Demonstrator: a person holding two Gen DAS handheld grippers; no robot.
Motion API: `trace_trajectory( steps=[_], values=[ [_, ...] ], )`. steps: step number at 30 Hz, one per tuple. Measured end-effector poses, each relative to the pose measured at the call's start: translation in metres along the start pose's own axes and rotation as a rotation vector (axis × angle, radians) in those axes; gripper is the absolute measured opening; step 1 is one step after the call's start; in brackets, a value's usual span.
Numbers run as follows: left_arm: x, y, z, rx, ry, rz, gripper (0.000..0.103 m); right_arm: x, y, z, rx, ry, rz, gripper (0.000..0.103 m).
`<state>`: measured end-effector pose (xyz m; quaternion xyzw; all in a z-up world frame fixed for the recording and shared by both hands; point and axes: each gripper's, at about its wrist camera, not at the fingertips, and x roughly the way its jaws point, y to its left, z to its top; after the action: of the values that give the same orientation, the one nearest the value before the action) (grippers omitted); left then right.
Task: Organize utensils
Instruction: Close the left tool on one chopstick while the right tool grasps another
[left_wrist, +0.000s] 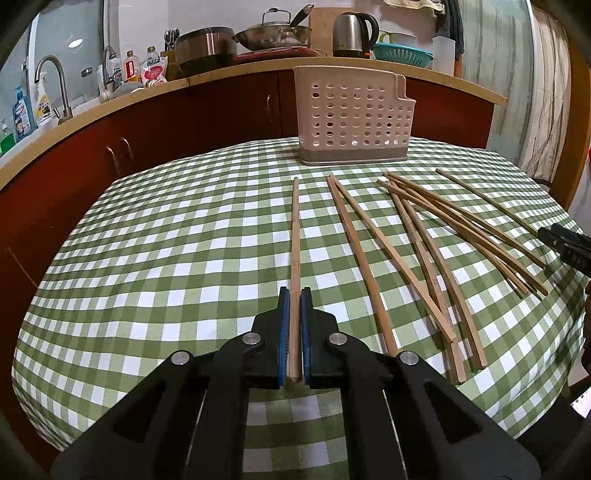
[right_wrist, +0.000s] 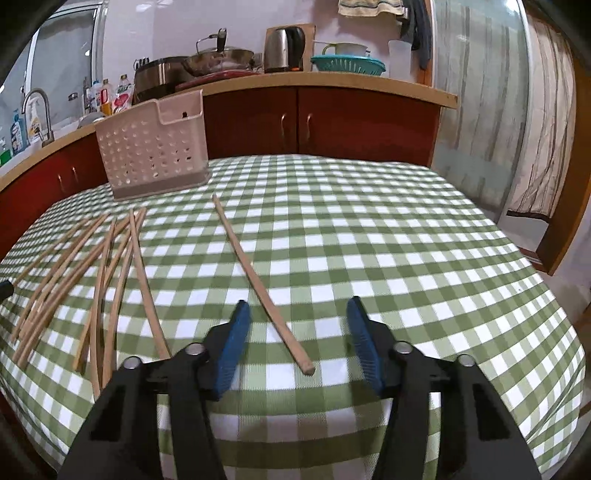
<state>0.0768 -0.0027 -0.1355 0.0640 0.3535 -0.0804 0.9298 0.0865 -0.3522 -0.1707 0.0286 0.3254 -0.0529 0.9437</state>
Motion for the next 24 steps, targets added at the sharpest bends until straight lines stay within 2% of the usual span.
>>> trace_trajectory(
  steps=[1, 5, 7, 10, 24],
  values=[
    [0.000, 0.000, 0.000, -0.001, 0.000, 0.002, 0.006, 0.002, 0.000, -0.002, -0.001, 0.012, 0.010, 0.039],
    [0.001, -0.001, 0.000, -0.006, -0.002, 0.011, 0.006, -0.002, 0.004, -0.007, -0.011, 0.000, 0.040, 0.026],
    [0.000, 0.001, -0.001, -0.010, -0.007, 0.014, 0.006, -0.003, 0.006, -0.008, -0.018, -0.003, 0.056, 0.016],
    [-0.002, 0.001, -0.001, -0.012, -0.017, 0.021, 0.006, -0.006, 0.008, -0.008, -0.015, -0.005, 0.068, 0.011],
    [-0.032, 0.007, 0.006, -0.035, -0.122, 0.063, 0.006, -0.045, 0.027, 0.007, -0.070, -0.134, 0.069, 0.007]
  ],
)
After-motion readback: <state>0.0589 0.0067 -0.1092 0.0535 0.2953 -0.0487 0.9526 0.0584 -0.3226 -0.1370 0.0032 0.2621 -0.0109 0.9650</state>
